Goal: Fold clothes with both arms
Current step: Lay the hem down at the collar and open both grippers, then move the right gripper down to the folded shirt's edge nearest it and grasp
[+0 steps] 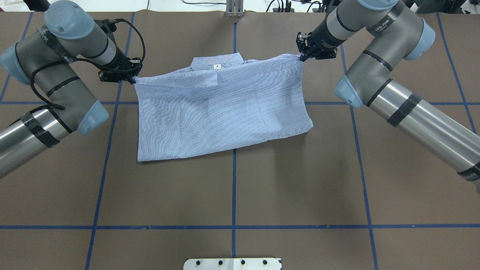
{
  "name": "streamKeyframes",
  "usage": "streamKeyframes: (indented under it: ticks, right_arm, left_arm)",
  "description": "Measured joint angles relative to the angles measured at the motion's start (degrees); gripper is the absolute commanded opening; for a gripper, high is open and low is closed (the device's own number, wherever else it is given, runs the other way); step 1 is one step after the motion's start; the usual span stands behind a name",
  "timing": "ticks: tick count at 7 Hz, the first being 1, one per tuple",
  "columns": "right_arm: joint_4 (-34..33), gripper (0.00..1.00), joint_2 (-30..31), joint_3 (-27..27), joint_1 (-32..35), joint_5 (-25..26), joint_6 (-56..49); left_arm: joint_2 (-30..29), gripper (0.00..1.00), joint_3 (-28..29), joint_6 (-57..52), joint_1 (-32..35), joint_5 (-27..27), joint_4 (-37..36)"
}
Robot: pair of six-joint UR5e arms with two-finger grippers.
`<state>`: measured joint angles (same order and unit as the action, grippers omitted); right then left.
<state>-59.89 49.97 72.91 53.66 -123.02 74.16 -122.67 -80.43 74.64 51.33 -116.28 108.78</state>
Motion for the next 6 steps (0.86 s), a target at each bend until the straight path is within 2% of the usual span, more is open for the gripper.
streamKeyframes:
  ticks: [1,2,6]
  right_arm:
    - [0.0,0.47,-0.4,-0.5,0.0,0.2,0.0]
    - [0.0,0.99,-0.5,-0.7,-0.1,0.5,0.0]
    - [-0.1,1.0,-0.5,-1.1,-0.1,1.0,-1.2]
  left_arm:
    - [-0.1,0.75,0.1,0.0,0.0,0.0,0.0]
    - [-0.2,0.99,0.2,-0.1,0.0,0.0,0.1]
    - [-0.7,0.99,-0.2,-0.2,0.2,0.1,-0.1]
